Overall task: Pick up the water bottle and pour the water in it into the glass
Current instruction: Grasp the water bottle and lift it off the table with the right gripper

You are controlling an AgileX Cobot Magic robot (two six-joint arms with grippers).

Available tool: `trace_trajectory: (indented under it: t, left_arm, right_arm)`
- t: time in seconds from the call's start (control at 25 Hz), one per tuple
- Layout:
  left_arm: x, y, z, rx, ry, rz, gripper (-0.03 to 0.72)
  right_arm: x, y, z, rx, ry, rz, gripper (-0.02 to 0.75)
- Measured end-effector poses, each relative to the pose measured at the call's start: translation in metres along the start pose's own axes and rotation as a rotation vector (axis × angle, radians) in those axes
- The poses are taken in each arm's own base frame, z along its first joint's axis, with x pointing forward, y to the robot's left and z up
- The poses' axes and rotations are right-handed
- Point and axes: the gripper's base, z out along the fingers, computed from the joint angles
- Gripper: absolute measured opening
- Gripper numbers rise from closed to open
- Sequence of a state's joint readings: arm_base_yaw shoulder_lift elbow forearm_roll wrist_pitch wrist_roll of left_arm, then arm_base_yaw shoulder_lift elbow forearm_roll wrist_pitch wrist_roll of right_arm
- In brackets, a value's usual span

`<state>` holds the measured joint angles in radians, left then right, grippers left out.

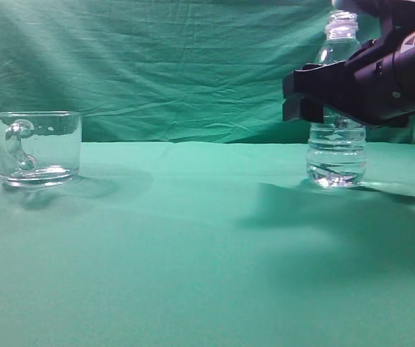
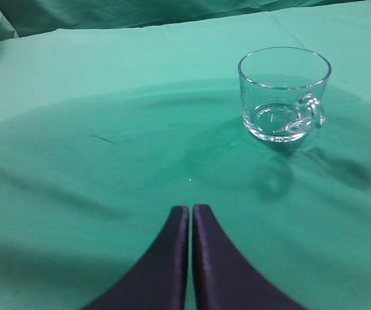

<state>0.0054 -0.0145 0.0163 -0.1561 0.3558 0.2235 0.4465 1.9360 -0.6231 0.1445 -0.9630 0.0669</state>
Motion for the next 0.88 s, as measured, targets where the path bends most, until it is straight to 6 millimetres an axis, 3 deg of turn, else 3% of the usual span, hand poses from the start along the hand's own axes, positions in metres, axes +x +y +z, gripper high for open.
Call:
trace_trajectory:
  t: [0.28,0.64,0.72,0.88]
  left_arm:
    - [0.000,0.000,0.000,0.000,0.000,0.000,0.000]
    - [0.000,0.000,0.000,0.000,0.000,0.000,0.000]
    - [0.000,0.000,0.000,0.000,0.000,0.000,0.000]
    - [0.000,0.000,0.000,0.000,0.000,0.000,0.000]
  right_arm:
    - [0.000,0.001,0.000,-0.010,0.001,-0.032,0.318]
    - [-0.006,0.007,-0.004,-0.072,0.032,-0.079,0.321]
    - [-0.017,0.012,-0.010,-0.113,0.030,-0.109,0.281]
    - [-0.052,0.023,-0.016,-0.179,0.058,-0.198,0.295]
